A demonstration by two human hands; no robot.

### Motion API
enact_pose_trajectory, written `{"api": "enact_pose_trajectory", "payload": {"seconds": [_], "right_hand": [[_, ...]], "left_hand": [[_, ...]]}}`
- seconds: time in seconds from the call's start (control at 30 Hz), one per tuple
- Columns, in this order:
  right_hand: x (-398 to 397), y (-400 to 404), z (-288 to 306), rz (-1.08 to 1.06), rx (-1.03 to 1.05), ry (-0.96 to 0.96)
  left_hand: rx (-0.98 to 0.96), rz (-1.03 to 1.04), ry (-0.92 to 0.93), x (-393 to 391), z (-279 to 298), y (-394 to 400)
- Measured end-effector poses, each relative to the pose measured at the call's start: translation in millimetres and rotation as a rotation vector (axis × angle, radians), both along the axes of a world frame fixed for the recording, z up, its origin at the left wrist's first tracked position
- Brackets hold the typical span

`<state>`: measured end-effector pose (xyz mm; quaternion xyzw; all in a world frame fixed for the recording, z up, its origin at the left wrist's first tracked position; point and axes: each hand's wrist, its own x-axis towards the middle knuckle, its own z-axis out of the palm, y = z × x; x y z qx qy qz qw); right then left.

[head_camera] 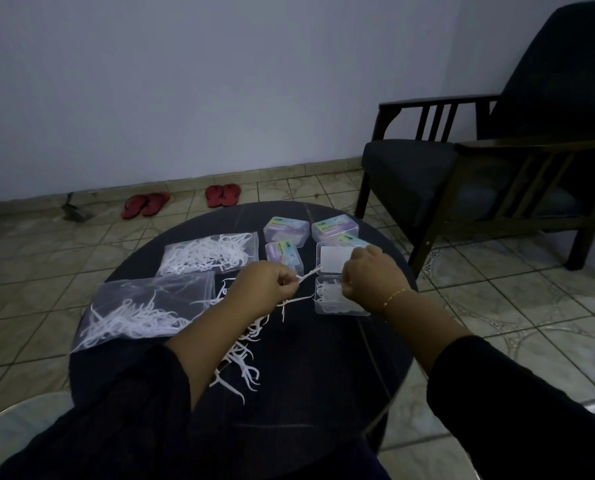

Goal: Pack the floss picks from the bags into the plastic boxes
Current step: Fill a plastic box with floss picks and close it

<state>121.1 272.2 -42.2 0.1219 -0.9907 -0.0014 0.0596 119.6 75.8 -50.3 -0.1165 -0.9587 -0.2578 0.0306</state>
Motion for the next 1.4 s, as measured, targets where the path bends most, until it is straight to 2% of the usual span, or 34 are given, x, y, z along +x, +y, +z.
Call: {"api": "enact_pose_trajectory", "payload": {"seconds": [0.07, 0.17, 0.23, 0.33, 0.53, 0.73, 0.83, 0.97, 1.23, 1.4], "right_hand": [[-1.2, 5.0, -4.7, -0.015, -0.076, 0.005], [1.3, 16.2, -11.8, -0.107, -0.298, 0.036], [3.7, 23.1, -17.2, -0.163, -0.410, 0.093], [8.6, 30.8, -24.3, -0.190, -0.473, 0.138], [17.9, 38.5, -31.4, -0.216, -0.437, 0.072], [25.3, 30.6, -32.8, -0.192, -0.463, 0.073], [28.8, 23.9, -32.2, -0.131, -0.404, 0.091], [30.3, 14.6, -29.8, -0.110, -0.244, 0.049], [32.2, -4.6, -25.3, -0.075, -0.202, -0.072], [37.6, -25.5, -18.7, 0.058, -0.149, -0.039]], "left_hand": [[0.041, 0.005, 0.035, -2.9, 0.6, 4.0], [0.044, -0.040, 0.084, -8.1, 2.2, 14.5], [-0.019, -0.110, 0.111, -11.9, 2.3, 24.3], [-0.117, -0.228, 0.135, -17.1, -0.2, 41.4], [-0.285, -0.292, 0.101, -23.2, -10.4, 56.7], [-0.115, -0.191, 0.183, -11.7, -14.8, 37.2], [-0.162, -0.103, 0.226, -6.1, -16.1, 16.6], [-0.274, -0.017, 0.146, -1.5, -15.6, -9.1], [-0.298, -0.034, 0.094, 2.9, -13.3, -26.7], [-0.454, -0.041, 0.001, 9.1, -6.1, -37.9]]}}
